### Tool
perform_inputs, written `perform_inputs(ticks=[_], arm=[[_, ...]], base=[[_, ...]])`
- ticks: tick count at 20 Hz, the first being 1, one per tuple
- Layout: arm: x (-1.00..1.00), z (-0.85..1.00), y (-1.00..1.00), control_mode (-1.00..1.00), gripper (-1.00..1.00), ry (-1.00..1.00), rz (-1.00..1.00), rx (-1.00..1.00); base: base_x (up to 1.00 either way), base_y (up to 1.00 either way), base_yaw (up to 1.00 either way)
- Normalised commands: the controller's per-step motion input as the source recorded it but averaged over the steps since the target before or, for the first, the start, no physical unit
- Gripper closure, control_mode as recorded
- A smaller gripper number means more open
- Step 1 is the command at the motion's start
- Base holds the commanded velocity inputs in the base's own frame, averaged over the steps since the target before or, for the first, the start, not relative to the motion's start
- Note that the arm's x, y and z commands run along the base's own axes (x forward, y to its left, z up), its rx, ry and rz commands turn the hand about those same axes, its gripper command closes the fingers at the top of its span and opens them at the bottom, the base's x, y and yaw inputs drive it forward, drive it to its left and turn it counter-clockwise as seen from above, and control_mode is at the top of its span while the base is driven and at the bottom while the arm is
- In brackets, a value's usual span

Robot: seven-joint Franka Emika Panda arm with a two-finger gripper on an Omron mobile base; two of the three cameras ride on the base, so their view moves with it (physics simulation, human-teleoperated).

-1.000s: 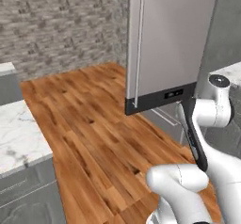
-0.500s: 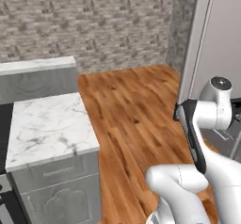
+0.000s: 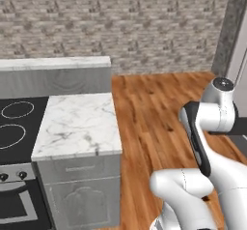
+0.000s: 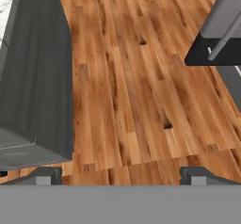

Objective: Take a sugar cube from the saucer and place it inside the coffee. Then, grab milk from the fridge and place it next to the coffee on the counter to sweeten the coffee.

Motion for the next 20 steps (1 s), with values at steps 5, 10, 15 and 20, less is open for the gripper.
perform_inputs(ticks=[5,10,15,20], arm=[[0.0,0.0,0.0,1.0,-1.0,0.0,0.0,0.0],[0.0,0.0,0.0,1.0,-1.0,0.0,0.0,0.0],[0.0,0.0,0.0,1.0,-1.0,0.0,0.0,0.0],[0.0,0.0,0.0,1.0,-1.0,0.0,0.0,0.0]], base=[[0.49,-0.39,0.06],[0.62,-0.18,0.03],[0.64,-0.23,0.02],[0.57,-0.47,0.01]])
